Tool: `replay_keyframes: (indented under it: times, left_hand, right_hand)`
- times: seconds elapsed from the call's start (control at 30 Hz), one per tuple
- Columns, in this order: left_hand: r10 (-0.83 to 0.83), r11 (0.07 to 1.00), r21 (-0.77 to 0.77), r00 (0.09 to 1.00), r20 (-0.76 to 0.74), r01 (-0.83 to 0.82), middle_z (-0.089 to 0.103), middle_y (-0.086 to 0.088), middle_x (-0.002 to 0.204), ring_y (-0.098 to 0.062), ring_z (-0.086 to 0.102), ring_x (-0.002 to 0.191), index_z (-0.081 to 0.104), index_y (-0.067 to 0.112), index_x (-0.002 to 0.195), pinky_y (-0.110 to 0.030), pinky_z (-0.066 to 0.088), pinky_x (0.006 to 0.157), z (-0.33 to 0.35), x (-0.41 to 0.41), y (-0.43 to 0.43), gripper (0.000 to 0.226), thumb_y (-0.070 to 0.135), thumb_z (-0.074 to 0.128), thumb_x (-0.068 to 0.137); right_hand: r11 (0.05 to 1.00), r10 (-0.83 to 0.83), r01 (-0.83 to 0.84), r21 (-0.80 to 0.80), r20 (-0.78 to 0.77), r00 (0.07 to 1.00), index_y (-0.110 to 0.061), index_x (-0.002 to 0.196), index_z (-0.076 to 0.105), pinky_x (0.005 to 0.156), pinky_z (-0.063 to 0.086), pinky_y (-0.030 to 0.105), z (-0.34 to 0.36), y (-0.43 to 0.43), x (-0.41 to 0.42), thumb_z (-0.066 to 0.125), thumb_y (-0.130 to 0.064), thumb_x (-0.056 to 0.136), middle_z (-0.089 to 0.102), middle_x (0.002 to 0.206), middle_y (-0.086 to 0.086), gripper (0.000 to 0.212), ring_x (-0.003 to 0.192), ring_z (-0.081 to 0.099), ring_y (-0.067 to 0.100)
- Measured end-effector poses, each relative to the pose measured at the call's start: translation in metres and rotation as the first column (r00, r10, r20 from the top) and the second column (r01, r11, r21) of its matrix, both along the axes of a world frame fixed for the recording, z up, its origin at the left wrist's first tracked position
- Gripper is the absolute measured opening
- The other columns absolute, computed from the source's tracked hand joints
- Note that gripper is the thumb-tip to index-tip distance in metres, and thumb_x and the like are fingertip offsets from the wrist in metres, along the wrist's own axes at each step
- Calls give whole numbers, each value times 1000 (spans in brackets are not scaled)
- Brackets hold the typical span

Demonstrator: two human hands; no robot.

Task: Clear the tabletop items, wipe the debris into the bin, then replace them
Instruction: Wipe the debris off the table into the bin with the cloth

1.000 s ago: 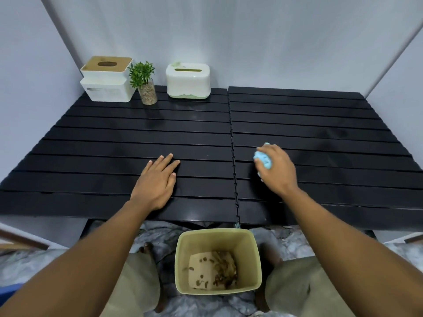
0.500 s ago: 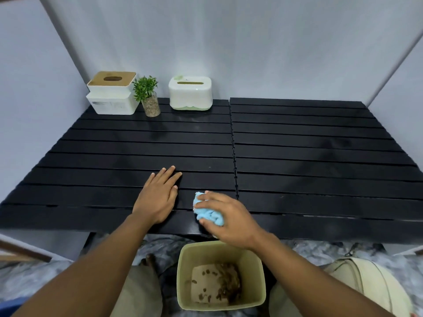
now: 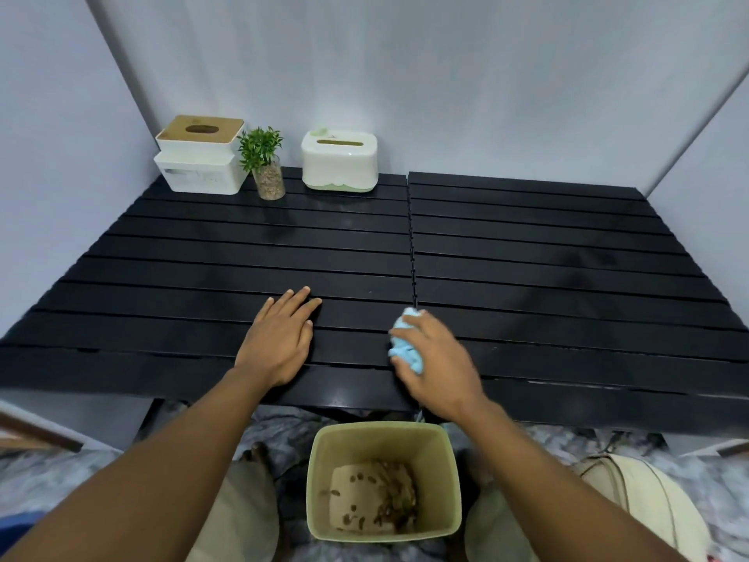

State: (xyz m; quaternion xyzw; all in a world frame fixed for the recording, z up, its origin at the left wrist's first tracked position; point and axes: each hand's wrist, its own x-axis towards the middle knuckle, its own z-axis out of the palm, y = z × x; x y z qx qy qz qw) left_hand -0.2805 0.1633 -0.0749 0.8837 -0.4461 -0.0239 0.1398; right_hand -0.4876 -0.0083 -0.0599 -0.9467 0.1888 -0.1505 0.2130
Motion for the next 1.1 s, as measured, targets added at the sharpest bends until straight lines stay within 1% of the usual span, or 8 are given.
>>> replay_keyframes:
  times: [0.1, 0.17, 0.3, 0.43, 0.67, 0.87, 0.97, 1.1]
  left_hand:
    - [-17, 1000, 10, 999, -31, 17, 21, 4, 159, -15, 13, 147, 33, 24, 147, -34, 4, 120, 1, -1, 2, 56, 36, 16, 94]
    - [-44, 999, -8, 997, -58, 43, 24, 2, 158, -16, 16, 147, 36, 22, 146, -33, 6, 120, 4, 3, 5, 59, 38, 14, 93]
    - [55, 998, -26, 998, -37, -56, 28, 0, 156, -19, 19, 146, 39, 19, 145, -37, 9, 120, 7, 29, 42, 55, 36, 18, 96]
    - [147, 989, -10, 988, -53, -148, 25, 0, 157, -18, 16, 146, 36, 18, 146, -37, 6, 120, 4, 40, 80, 58, 39, 16, 96]
    - [158, 987, -5, 987, -44, -158, 24, 0, 158, -18, 14, 147, 35, 19, 146, -37, 3, 120, -1, 41, 78, 59, 38, 16, 94]
    - [146, 989, -7, 989, -9, -147, 25, -3, 158, -20, 15, 147, 35, 18, 146, -38, 5, 120, -3, 38, 78, 50, 32, 22, 100]
    - [116, 992, -41, 993, -13, -116, 36, -3, 152, -19, 26, 143, 46, 19, 140, -37, 10, 119, 1, 32, 80, 56, 37, 19, 94]
    - [31, 997, -73, 999, -31, -33, 44, -2, 147, -19, 35, 138, 51, 21, 135, -36, 14, 118, 8, 16, 77, 50, 35, 26, 94]
  right_hand:
    - [954, 296, -292, 67, -57, 954, -33, 126, 56, 110, 27, 26, 8, 46, 21, 55, -41, 90, 45, 143, -10, 37, 140, 28, 9]
    - [919, 385, -379, 109, -44, 922, -33, 127, 57, 109, 26, 23, 12, 49, 33, 57, -40, 90, 46, 142, -11, 37, 139, 29, 7]
    - [985, 145, -150, 83, 64, 987, -27, 126, 60, 112, 30, 29, 15, 5, 72, 60, -34, 89, 49, 141, -4, 38, 138, 35, 15]
    - [997, 28, -22, 68, -90, 996, -25, 135, 50, 111, 34, 41, 4, -19, 111, 53, -38, 91, 41, 146, -3, 46, 141, 29, 17]
    - [944, 327, -329, -18, -63, 943, -29, 129, 54, 109, 33, 32, -7, 49, 121, 52, -41, 91, 45, 143, -7, 40, 142, 28, 15]
    - [859, 512, -512, 19, -50, 858, -29, 124, 58, 108, 31, 28, 2, 92, 101, 56, -38, 89, 50, 140, -6, 36, 138, 34, 13]
    - [858, 468, -467, 216, 47, 882, -29, 117, 64, 103, 38, 23, 12, 101, 85, 62, -32, 86, 60, 128, -9, 31, 125, 49, 7]
    - [747, 142, -233, 623, 193, 971, -22, 109, 69, 85, 51, 20, 31, 92, 62, 66, -19, 86, 68, 113, -8, 23, 98, 63, 4]
